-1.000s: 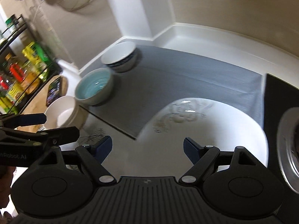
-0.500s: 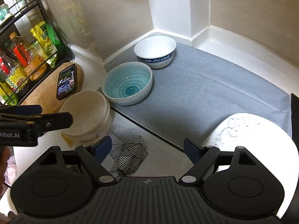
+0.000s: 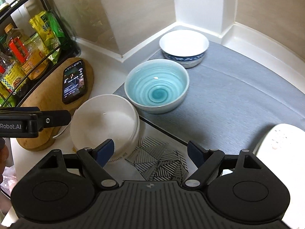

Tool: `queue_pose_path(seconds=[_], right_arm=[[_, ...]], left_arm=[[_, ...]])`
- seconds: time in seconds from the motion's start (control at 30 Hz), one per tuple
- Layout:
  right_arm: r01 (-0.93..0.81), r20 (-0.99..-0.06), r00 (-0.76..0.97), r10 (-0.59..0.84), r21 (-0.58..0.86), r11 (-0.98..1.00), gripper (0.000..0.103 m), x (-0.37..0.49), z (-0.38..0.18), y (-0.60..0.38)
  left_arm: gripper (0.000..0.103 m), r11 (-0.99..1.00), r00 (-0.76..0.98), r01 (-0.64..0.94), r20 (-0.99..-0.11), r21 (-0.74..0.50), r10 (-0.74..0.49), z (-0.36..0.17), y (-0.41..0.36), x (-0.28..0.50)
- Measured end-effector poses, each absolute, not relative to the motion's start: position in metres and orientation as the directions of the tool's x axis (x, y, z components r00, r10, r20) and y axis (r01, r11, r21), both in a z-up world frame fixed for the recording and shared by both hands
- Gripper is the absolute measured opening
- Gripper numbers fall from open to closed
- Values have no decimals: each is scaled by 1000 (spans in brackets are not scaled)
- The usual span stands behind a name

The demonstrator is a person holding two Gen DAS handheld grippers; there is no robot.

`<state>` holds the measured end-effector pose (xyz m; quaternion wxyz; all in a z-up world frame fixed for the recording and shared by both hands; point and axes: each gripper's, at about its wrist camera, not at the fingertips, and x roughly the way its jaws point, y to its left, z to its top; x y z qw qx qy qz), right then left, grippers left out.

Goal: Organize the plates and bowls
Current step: 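Move both tools to the stack of cream bowls, then close the right tool on the cream bowl rim while the left tool grips it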

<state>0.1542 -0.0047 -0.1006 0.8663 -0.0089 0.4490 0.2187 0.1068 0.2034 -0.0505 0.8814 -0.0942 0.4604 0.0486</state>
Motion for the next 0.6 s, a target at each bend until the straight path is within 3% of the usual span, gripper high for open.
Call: queue_pose_path(seconds=[0.6], right_arm=[[-389, -823, 432, 369, 199, 899, 86, 189, -121, 11]], left_arm=[[103, 972, 467, -208, -884, -106, 3, -84, 213, 143]])
